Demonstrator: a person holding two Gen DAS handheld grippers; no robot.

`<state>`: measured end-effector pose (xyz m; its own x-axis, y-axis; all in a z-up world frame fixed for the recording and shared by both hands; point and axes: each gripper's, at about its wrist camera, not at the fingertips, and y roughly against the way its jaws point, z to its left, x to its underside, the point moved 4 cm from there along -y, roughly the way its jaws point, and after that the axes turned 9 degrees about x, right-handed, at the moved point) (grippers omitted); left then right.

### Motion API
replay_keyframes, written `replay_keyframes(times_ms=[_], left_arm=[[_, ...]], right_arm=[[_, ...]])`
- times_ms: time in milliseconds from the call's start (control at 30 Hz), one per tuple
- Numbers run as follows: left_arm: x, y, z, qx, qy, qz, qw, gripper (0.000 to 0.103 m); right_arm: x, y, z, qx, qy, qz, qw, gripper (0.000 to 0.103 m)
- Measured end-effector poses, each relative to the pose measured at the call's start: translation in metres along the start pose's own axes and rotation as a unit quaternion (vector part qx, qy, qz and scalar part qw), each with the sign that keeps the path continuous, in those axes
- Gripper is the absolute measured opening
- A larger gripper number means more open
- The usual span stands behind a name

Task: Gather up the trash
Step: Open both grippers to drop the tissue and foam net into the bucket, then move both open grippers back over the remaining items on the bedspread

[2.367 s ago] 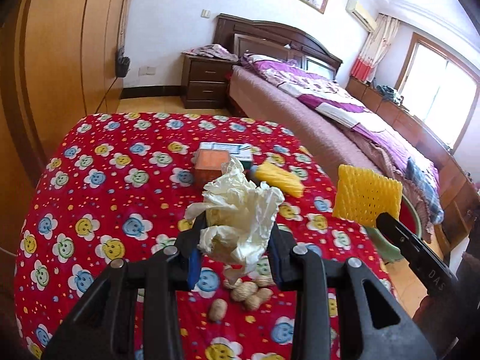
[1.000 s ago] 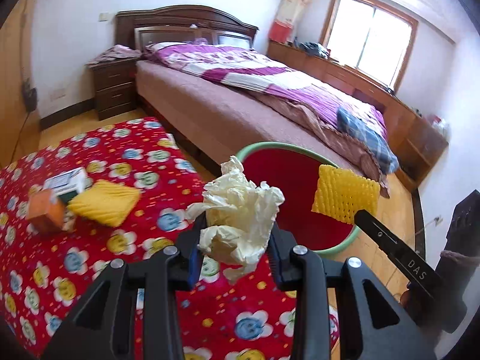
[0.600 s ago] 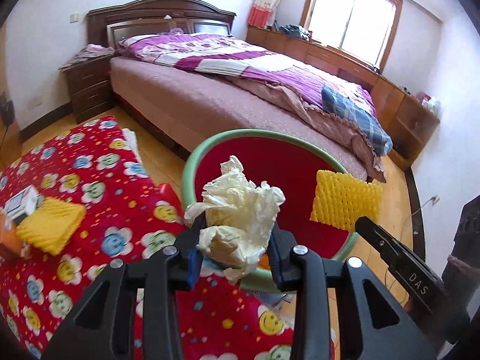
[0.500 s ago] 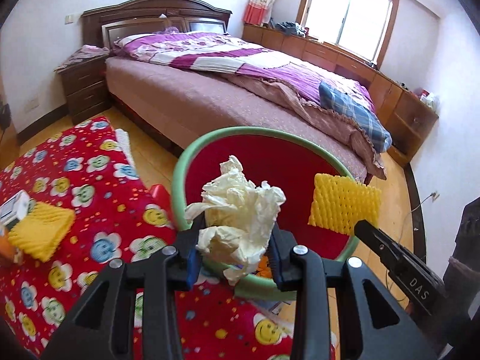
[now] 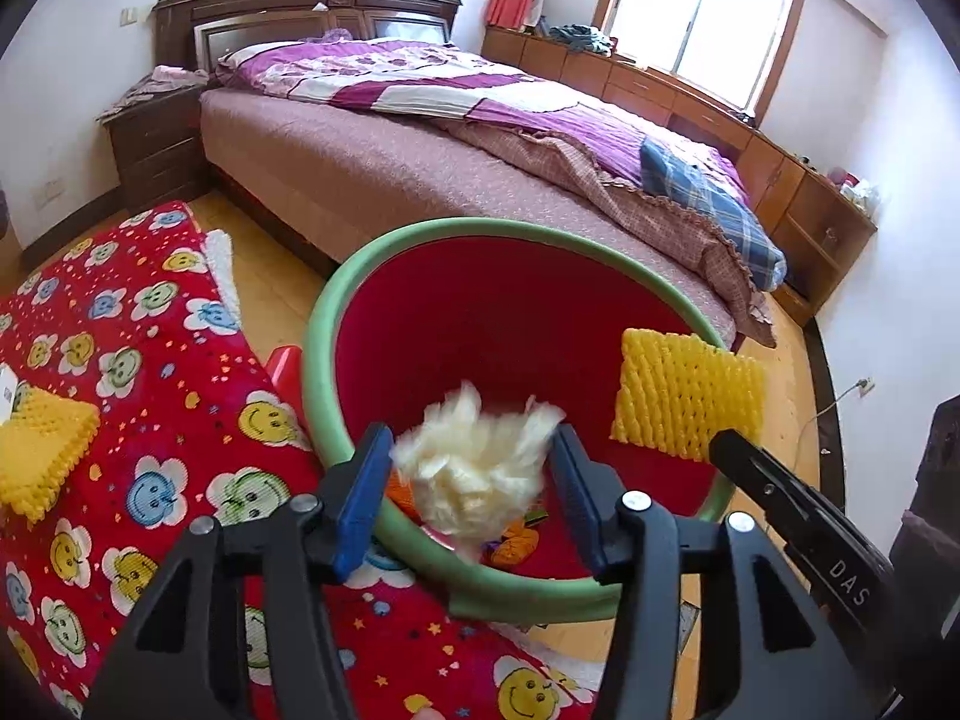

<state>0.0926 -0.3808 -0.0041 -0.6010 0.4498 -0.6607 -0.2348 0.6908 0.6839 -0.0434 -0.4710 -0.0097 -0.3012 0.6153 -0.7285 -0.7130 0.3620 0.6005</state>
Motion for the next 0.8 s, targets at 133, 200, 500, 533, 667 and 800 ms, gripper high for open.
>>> replay_keyframes(times_ms=[133,200,500,533,667,800], left_arm=[[0.001,0.004,0.007,-0.009,0.011,-0.003,0.9999,0.059],[0.003,0.01,0.009,-0.007,0.018,-0.006,0.9998,0.059],[0.011,0.04,0.022,-0.016,0.051,-0.021,0.9983,0.059],[0.012,0.043,0.024,-0.017,0.053,-0.023,0.9982,0.059],[0.016,0.057,0.032,-0.026,0.062,-0.03,0.9973,0.059],[0.019,0.074,0.041,-0.035,0.07,-0.043,0.996,0.059]], right_arm=[[0.0,0.0,0.001,0.0,0.002,0.0,1.0,0.012],[0.0,0.0,0.001,0.001,0.003,0.001,1.0,0.012],[-0.002,0.0,0.003,-0.002,0.004,0.008,1.0,0.019],[-0.001,0.0,0.004,-0.002,0.007,0.008,1.0,0.022],[-0.001,0.003,0.01,-0.009,0.009,0.008,1.0,0.039],[-0.001,0.009,0.018,-0.007,0.016,0.001,1.0,0.058]])
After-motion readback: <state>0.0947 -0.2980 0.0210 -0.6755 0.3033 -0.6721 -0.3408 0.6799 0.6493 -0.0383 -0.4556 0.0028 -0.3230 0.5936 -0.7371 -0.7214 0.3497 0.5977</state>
